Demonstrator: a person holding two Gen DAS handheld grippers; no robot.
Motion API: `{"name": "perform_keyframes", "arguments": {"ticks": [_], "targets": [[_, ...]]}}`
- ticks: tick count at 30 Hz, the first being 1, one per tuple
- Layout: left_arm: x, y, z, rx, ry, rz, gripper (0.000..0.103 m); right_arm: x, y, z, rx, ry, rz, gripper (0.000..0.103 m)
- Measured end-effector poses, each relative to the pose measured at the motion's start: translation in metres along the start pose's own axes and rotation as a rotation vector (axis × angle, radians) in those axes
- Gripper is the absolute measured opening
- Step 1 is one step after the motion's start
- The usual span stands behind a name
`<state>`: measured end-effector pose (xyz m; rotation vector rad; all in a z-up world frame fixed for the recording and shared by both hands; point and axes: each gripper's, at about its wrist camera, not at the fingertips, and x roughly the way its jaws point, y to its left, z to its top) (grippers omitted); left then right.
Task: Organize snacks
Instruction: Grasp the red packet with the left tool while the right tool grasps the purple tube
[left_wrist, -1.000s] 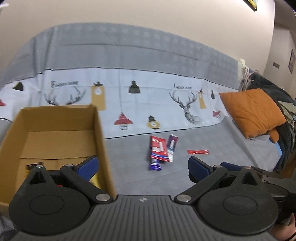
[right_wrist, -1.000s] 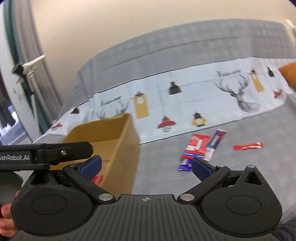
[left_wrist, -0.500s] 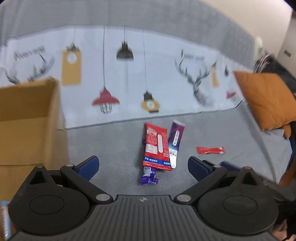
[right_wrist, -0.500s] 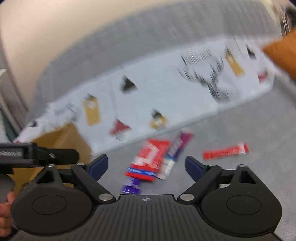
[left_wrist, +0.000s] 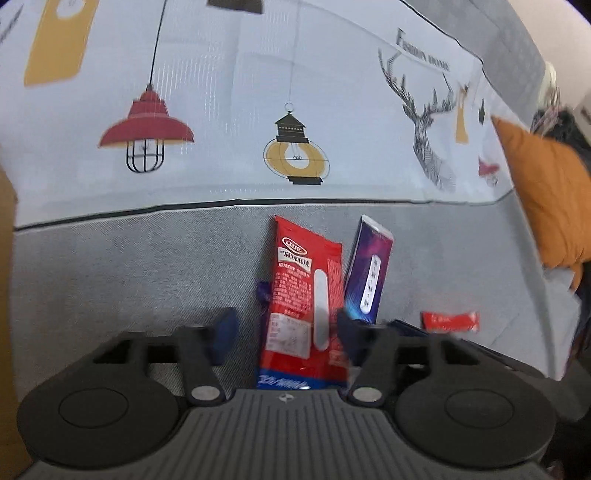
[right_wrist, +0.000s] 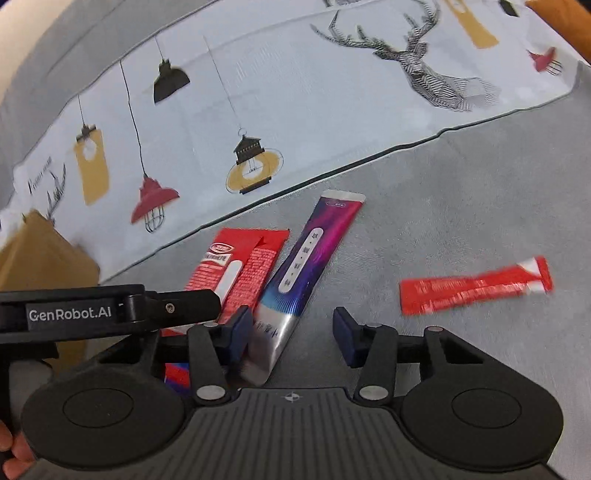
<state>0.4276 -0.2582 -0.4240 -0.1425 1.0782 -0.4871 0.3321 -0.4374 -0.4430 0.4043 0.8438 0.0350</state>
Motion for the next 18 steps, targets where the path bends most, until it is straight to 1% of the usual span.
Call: {"name": "perform_keyframes", "arguments": {"ticks": [1,2,3,4,5,6,8,10,12,14,16,18], "targets": [[0.002,0.003,0.002,-0.010,0.003,-0.003,0.037,0.005,0.005,0.002,-0.048,-0.010,-0.009,0.051],[0.002,0.003,0.004,-0.009,0.000,-0.006,0.035,0.008,0.007,0.003,-0.068,-0.020,-0.015,0.050],[0.002,0.004,0.005,-0.006,-0.003,-0.010,0.033,0.012,0.007,0.005,-0.076,-0.027,-0.020,0.048],[0.001,0.006,0.006,-0.002,-0.004,-0.016,0.032,0.014,0.007,0.007,-0.076,-0.035,-0.023,0.045],[0.001,0.005,0.006,-0.006,-0.003,-0.023,0.028,0.016,0.006,0.009,-0.078,-0.038,-0.026,0.038],[-0.001,0.006,0.006,-0.014,-0.005,-0.027,0.026,0.017,0.005,0.011,-0.082,-0.039,-0.031,0.033],[-0.011,0.009,0.007,-0.035,-0.016,-0.029,0.014,0.015,0.002,0.013,-0.066,-0.034,-0.024,0.019],[-0.021,0.010,0.009,-0.057,-0.022,-0.053,0.008,0.010,-0.003,0.012,-0.030,-0.023,-0.002,0.012],[-0.033,0.007,0.009,-0.047,-0.046,-0.050,0.008,0.002,-0.004,0.010,-0.022,-0.016,0.012,0.009],[-0.043,0.000,0.006,-0.013,-0.057,-0.044,0.008,-0.010,-0.003,0.004,-0.050,-0.029,0.010,0.007],[-0.048,-0.012,0.001,0.061,-0.061,-0.032,0.008,-0.020,-0.006,-0.002,-0.086,-0.031,-0.019,0.007],[-0.044,-0.024,-0.004,0.143,-0.057,-0.016,0.008,-0.026,-0.018,-0.004,-0.068,-0.022,-0.025,0.007]]}}
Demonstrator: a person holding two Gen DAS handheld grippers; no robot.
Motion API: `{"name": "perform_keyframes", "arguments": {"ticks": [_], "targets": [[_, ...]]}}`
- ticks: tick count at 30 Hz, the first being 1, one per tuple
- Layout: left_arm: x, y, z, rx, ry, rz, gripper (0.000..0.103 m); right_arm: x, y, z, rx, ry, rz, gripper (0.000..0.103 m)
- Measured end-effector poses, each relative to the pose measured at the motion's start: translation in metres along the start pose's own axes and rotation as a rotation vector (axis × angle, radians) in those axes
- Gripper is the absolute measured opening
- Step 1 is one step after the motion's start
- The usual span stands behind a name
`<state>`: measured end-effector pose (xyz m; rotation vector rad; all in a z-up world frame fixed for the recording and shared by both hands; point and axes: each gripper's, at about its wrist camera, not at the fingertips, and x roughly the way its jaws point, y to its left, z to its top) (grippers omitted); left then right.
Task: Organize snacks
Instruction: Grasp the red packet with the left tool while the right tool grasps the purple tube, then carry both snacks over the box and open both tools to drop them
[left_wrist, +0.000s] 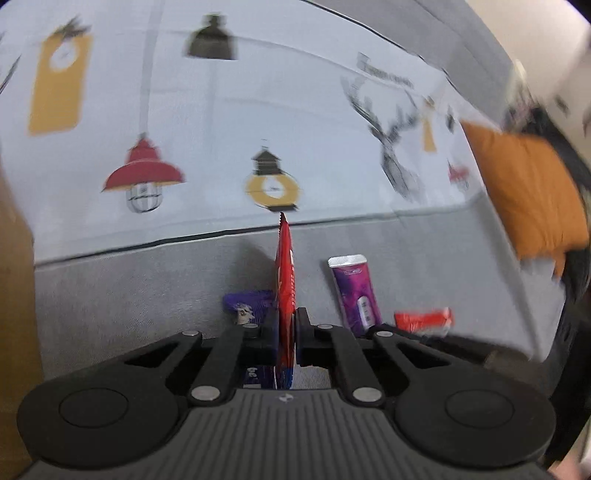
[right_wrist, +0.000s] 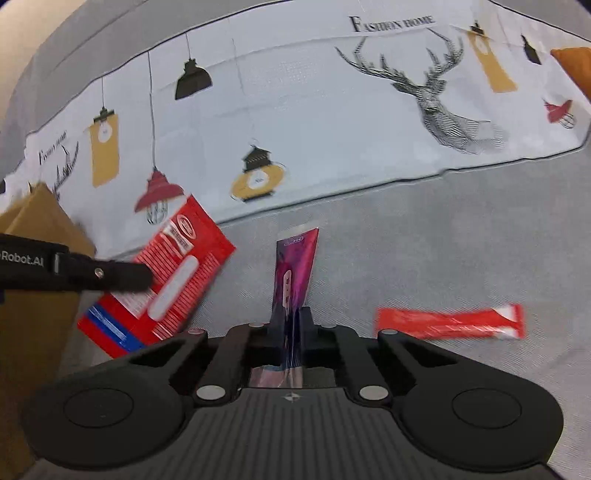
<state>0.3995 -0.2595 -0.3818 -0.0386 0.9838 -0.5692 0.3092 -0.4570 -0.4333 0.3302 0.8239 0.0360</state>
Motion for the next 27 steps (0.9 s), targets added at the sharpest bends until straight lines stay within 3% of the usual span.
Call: {"name": "perform_keyframes", "arguments": {"ticks": [4,7,10,12,14,16,18,20,22,24,27], "targets": [[0.019,-0.016,-0.005,0.060,0.031,-0.007,0.009,-0.002,-0.018,0.001,0.047,0.016,0.023,0.010],[0.032,-0.023,-0.001,0.080,0.034,0.019,0.010,0.001,-0.025,0.000,0.088,0.037,0.054,0.020],[0.053,-0.025,0.002,0.100,0.075,0.056,0.011,0.005,-0.025,0.003,0.077,0.039,0.070,0.023],[0.063,-0.022,-0.001,0.110,0.099,0.079,0.013,0.007,-0.019,0.005,0.030,0.041,0.082,0.032],[0.064,-0.019,-0.002,0.116,0.082,0.067,0.010,0.009,-0.009,0.004,-0.043,0.042,0.086,0.049],[0.063,-0.023,-0.004,0.157,0.081,0.064,0.009,0.010,0.006,0.001,-0.161,0.043,0.063,0.057],[0.060,-0.025,-0.006,0.170,0.086,0.068,0.009,0.011,0.018,-0.004,-0.257,0.041,0.015,0.057],[0.051,-0.027,-0.009,0.159,0.090,0.079,0.009,0.009,0.019,-0.003,-0.280,0.035,-0.038,0.027],[0.035,-0.031,-0.013,0.150,0.080,0.084,0.009,0.006,0.009,0.003,-0.212,0.042,-0.026,0.019],[0.020,-0.040,-0.017,0.170,0.076,0.091,0.009,0.000,0.011,0.004,-0.224,0.011,-0.074,0.018],[-0.007,-0.053,-0.025,0.199,0.066,0.108,0.009,-0.018,0.017,0.004,-0.207,-0.051,-0.064,0.018]]}}
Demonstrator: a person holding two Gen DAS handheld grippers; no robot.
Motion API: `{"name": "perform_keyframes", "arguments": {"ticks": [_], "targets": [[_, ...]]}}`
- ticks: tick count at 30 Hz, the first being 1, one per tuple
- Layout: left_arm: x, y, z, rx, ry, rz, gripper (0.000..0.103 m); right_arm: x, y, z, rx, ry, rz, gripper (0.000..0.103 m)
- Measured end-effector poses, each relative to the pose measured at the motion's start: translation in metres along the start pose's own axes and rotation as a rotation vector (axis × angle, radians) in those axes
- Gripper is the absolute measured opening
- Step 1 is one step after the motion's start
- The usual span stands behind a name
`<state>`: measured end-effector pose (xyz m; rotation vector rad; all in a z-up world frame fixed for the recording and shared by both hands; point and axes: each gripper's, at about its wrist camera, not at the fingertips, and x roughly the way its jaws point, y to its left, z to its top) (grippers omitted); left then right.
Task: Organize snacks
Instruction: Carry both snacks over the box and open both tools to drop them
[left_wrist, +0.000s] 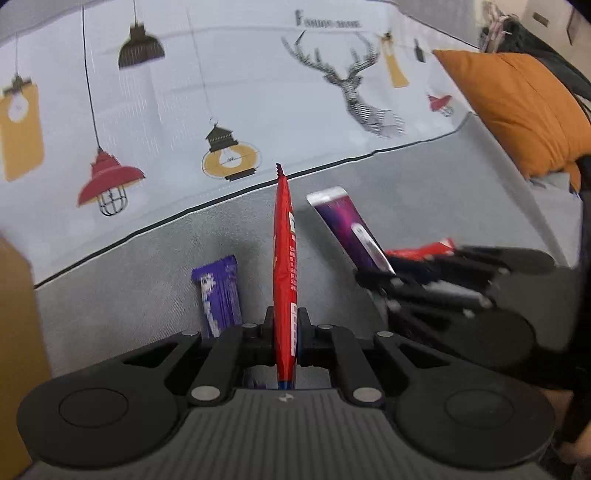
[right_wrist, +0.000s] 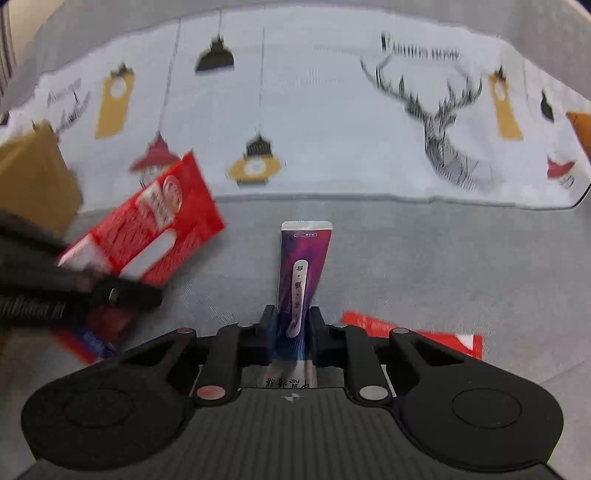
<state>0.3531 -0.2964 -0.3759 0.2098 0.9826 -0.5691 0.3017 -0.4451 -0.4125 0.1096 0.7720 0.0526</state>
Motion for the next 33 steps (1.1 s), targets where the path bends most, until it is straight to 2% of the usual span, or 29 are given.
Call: {"name": "perform_keyframes", "arguments": {"ticks": [4,8,11,13,16,19,24,33], "targets": [[-0.042,-0.008,-0.010,-0.028,-0.023,0.015,0.009,-0.033,0.017,-0.009,0.011,-0.044,0.013,0.018],[-0.084,-0.018,-0.023,-0.006,-0.052,0.040,0.009,-0.081,0.052,-0.012,-0.141,-0.127,-0.007,0.018],[-0.126,-0.022,-0.034,0.010,-0.100,0.054,0.009,-0.117,0.073,-0.013,-0.131,-0.180,0.000,0.018],[-0.156,-0.021,-0.042,0.013,-0.148,0.066,0.009,-0.140,0.086,-0.017,-0.084,-0.197,0.041,0.018],[-0.207,-0.023,-0.061,0.080,-0.261,0.144,0.009,-0.171,0.112,-0.018,-0.062,-0.217,0.101,0.018],[-0.254,-0.016,-0.080,0.083,-0.335,0.168,0.009,-0.197,0.135,-0.016,-0.034,-0.234,0.177,0.018],[-0.316,0.002,-0.100,0.041,-0.434,0.222,0.009,-0.233,0.177,0.003,-0.040,-0.257,0.311,0.018],[-0.415,0.041,-0.127,-0.047,-0.653,0.298,0.009,-0.299,0.246,0.050,-0.161,-0.387,0.445,0.018]]}}
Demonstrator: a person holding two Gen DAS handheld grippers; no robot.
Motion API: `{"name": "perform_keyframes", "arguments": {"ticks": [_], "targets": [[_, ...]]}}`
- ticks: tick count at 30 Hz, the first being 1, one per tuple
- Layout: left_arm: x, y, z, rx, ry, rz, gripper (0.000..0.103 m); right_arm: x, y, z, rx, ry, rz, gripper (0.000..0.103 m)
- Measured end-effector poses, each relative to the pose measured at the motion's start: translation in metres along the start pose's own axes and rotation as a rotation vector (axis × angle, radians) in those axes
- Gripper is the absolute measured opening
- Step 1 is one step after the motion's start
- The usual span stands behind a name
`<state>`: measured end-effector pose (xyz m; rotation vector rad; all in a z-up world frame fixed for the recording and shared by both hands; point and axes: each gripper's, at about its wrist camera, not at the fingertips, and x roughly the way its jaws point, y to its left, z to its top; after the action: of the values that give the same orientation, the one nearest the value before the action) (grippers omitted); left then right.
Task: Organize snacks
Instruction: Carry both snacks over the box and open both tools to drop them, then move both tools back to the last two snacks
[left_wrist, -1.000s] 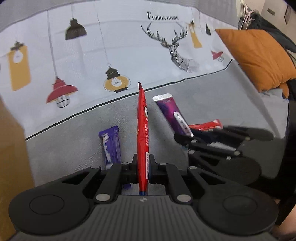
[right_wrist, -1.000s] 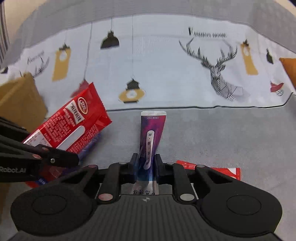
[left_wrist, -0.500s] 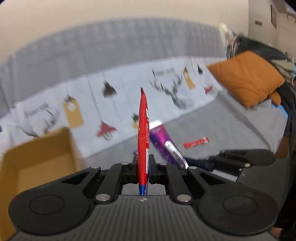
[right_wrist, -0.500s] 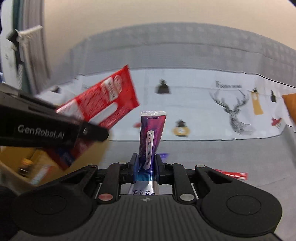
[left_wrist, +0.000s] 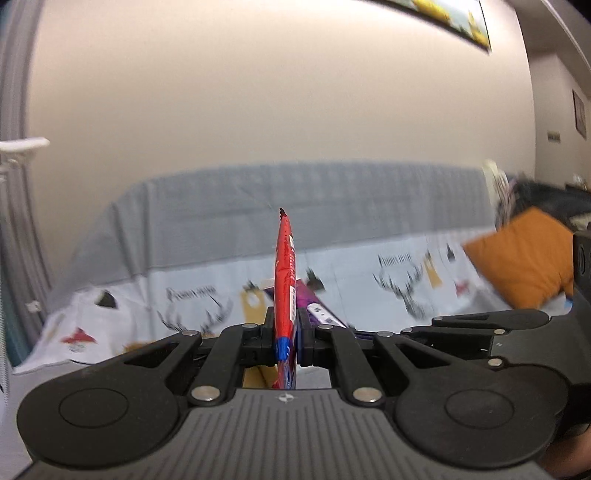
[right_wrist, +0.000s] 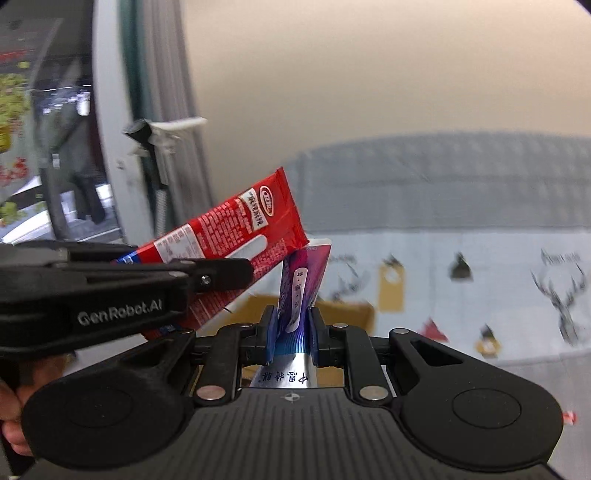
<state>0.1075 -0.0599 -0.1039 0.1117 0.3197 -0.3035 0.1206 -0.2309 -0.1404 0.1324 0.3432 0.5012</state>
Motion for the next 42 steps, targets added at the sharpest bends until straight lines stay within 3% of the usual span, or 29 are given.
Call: {"name": "perform_keyframes", "arguments": {"ticks": [6,8,9,13,15,17,19,21,24,29,30,31,32,33,34,35,37,42], "targets": [[-0.017,0.030,0.003,-0.079,-0.040,0.007,0.009,0.002,0.032,0.014,-0.066,-0.035,0.051,0.018],[-0.011,0.040,-0.003,-0.103,-0.022,0.019,0.009,0.012,0.035,0.011,-0.077,-0.014,0.057,0.006],[-0.007,0.046,-0.007,-0.114,-0.010,0.022,0.009,0.017,0.036,0.008,-0.077,-0.001,0.059,0.006],[0.024,0.061,-0.029,-0.107,0.043,0.043,0.009,0.053,0.047,-0.014,-0.137,0.054,0.040,0.006],[0.066,0.066,-0.058,-0.070,0.118,0.064,0.009,0.095,0.044,-0.044,-0.197,0.142,0.002,0.003],[0.106,0.083,-0.095,-0.107,0.240,0.081,0.007,0.132,0.023,-0.078,-0.129,0.262,-0.008,0.002],[0.129,0.102,-0.127,-0.172,0.351,0.092,0.006,0.134,-0.001,-0.102,0.040,0.300,0.026,0.002],[0.133,0.114,-0.145,-0.178,0.375,0.098,0.004,0.122,-0.009,-0.121,0.087,0.306,0.045,0.002],[0.138,0.129,-0.157,-0.209,0.384,0.109,0.004,0.119,-0.011,-0.146,0.159,0.397,0.130,0.004],[0.148,0.142,-0.160,-0.252,0.397,0.105,0.007,0.125,-0.013,-0.137,0.172,0.366,0.126,0.006],[0.151,0.142,-0.159,-0.248,0.406,0.108,0.011,0.124,-0.012,-0.136,0.165,0.362,0.125,0.007],[0.153,0.142,-0.161,-0.249,0.423,0.109,0.034,0.125,-0.011,-0.134,0.156,0.362,0.124,0.010],[0.153,0.142,-0.161,-0.262,0.444,0.109,0.073,0.126,-0.011,-0.133,0.153,0.360,0.118,0.015],[0.151,0.142,-0.158,-0.275,0.450,0.124,0.089,0.132,-0.014,-0.131,0.156,0.357,0.111,0.019],[0.144,0.139,-0.154,-0.273,0.427,0.147,0.102,0.132,-0.015,-0.130,0.164,0.352,0.108,0.030],[0.137,0.135,-0.150,-0.257,0.397,0.161,0.102,0.130,-0.016,-0.130,0.171,0.345,0.110,0.042],[0.129,0.123,-0.140,-0.210,0.382,0.166,0.102,0.125,-0.018,-0.129,0.173,0.327,0.101,0.051],[0.116,0.084,-0.112,-0.162,0.369,0.112,0.103,0.103,-0.028,-0.122,0.195,0.269,0.067,0.057]]}}
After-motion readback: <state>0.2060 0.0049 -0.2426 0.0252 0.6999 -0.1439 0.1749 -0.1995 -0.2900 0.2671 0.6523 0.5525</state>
